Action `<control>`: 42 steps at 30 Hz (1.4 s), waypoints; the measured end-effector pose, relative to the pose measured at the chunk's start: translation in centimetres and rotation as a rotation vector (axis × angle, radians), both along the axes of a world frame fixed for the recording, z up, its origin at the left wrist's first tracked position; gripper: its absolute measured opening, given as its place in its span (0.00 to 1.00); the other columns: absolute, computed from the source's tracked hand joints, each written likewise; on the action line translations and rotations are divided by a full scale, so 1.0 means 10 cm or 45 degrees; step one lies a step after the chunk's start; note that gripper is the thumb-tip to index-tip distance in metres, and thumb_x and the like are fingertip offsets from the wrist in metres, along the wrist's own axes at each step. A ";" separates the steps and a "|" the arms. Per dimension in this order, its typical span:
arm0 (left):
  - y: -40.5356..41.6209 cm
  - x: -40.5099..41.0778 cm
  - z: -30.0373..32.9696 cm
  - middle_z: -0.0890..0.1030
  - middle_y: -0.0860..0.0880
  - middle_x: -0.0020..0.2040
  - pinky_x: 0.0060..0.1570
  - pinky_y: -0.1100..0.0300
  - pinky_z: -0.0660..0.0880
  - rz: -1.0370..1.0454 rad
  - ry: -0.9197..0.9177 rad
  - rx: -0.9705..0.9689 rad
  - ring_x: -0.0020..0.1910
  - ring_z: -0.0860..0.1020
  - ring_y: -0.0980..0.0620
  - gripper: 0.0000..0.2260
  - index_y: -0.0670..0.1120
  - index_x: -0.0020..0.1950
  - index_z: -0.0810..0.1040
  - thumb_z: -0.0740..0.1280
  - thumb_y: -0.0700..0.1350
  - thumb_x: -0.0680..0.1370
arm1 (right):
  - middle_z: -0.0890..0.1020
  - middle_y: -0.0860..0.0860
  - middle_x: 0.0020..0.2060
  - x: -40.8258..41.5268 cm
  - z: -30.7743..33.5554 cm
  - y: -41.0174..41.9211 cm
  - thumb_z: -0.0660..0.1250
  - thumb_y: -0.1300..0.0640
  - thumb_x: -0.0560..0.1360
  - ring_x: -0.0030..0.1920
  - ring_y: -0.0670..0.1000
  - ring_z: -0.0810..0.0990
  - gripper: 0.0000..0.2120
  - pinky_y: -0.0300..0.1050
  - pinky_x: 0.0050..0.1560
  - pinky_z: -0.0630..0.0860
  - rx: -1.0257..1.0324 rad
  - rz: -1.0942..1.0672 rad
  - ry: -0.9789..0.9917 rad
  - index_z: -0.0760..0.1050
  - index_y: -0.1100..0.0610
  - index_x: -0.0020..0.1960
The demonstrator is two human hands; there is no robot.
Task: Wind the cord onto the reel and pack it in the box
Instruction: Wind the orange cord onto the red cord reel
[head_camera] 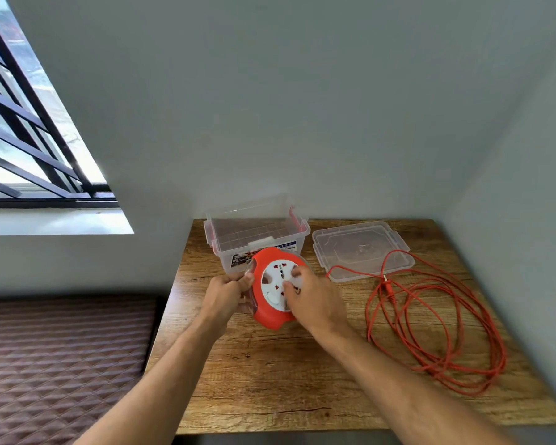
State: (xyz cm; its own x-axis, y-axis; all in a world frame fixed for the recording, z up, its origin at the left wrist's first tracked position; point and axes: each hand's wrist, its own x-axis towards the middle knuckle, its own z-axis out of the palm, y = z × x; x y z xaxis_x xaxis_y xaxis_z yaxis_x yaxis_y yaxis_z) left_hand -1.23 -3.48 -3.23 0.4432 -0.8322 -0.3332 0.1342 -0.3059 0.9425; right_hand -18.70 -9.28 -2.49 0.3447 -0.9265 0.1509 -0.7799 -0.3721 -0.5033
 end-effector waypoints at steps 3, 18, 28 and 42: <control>-0.01 0.08 0.03 0.85 0.50 0.32 0.29 0.59 0.79 -0.027 -0.027 0.032 0.32 0.82 0.51 0.10 0.44 0.46 0.87 0.67 0.44 0.82 | 0.86 0.51 0.48 -0.11 0.04 -0.06 0.62 0.51 0.78 0.41 0.55 0.84 0.09 0.51 0.39 0.81 -0.229 0.261 0.164 0.74 0.49 0.57; 0.00 0.19 0.11 0.86 0.49 0.35 0.30 0.60 0.79 -0.245 -0.143 0.124 0.33 0.83 0.52 0.11 0.46 0.43 0.87 0.69 0.47 0.81 | 0.63 0.60 0.75 -0.31 0.18 -0.32 0.71 0.56 0.77 0.69 0.62 0.69 0.34 0.58 0.60 0.74 -0.521 1.255 0.821 0.58 0.38 0.75; -0.02 0.27 0.12 0.88 0.47 0.38 0.34 0.57 0.81 -0.359 -0.291 0.150 0.35 0.83 0.51 0.12 0.51 0.41 0.88 0.68 0.50 0.81 | 0.58 0.59 0.77 -0.25 0.22 -0.36 0.73 0.54 0.76 0.45 0.61 0.81 0.35 0.52 0.38 0.83 -0.526 1.433 0.942 0.57 0.38 0.73; -0.09 0.39 0.22 0.89 0.48 0.40 0.37 0.58 0.82 -0.430 -0.340 0.169 0.41 0.86 0.49 0.11 0.48 0.46 0.87 0.68 0.49 0.81 | 0.56 0.57 0.79 -0.14 0.27 -0.43 0.77 0.57 0.72 0.48 0.60 0.83 0.37 0.51 0.38 0.82 -0.575 1.477 1.069 0.61 0.38 0.71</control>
